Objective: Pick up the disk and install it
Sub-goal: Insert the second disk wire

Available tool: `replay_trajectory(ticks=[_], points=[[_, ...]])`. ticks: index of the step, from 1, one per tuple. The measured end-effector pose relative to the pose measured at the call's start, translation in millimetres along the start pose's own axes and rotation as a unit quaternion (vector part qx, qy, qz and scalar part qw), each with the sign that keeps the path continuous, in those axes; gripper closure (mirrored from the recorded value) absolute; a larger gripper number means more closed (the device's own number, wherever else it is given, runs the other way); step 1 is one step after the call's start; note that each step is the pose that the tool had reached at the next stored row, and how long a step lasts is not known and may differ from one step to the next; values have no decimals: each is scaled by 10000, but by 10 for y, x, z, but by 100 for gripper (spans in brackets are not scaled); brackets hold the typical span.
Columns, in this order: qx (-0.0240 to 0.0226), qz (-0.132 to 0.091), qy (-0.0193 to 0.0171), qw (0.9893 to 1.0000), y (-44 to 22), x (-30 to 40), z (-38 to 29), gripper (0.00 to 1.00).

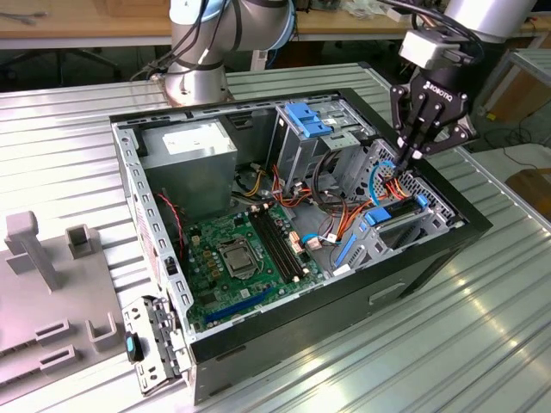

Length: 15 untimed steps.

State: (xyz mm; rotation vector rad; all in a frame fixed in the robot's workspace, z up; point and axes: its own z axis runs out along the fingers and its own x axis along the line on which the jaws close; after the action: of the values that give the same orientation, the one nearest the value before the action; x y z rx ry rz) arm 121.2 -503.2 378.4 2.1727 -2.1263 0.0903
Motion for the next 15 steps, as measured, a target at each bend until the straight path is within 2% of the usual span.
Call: replay_trajectory(ticks=[7, 14, 15], points=[[0, -3, 0, 10000, 1, 148, 80, 84], [0, -3, 1, 10000, 1, 160, 83, 82], [0, -3, 0, 10000, 1, 166, 85, 76]])
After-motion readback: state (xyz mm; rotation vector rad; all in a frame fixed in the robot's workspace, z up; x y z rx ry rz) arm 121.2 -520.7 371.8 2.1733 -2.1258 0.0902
